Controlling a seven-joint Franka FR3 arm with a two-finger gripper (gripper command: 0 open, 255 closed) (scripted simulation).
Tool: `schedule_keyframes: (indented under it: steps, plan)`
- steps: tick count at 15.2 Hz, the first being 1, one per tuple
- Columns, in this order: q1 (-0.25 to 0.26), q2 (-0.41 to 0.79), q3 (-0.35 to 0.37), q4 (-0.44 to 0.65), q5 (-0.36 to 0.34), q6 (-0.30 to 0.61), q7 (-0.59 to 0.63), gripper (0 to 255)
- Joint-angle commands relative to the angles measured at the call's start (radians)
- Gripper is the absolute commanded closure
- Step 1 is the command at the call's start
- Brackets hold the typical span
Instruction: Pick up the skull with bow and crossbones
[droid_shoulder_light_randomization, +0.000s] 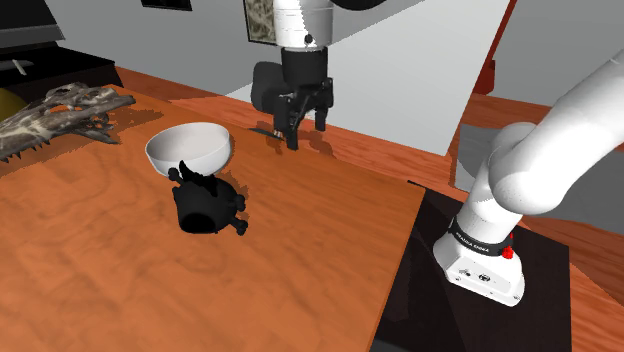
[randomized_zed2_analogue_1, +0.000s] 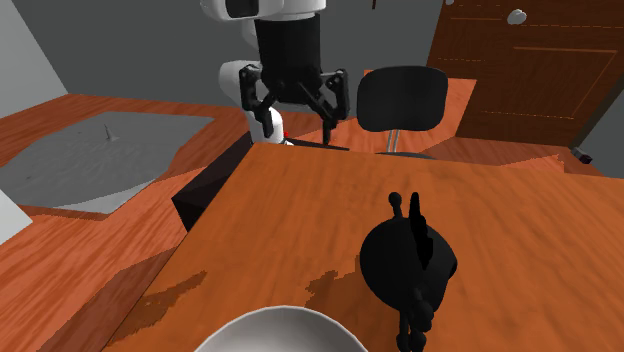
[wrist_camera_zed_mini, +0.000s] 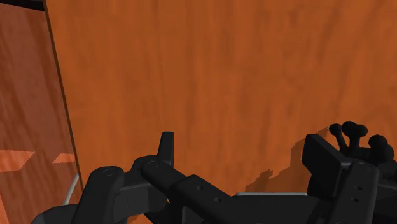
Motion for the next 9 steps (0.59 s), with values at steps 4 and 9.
schedule_keyframes:
  steps: [4, 9]
  plan:
    - [0.017, 0.164, 0.085, 0.116, -0.014, 0.039, 0.103, 0]
    - [0.047, 0.343, 0.161, 0.245, -0.065, 0.071, 0.217, 0]
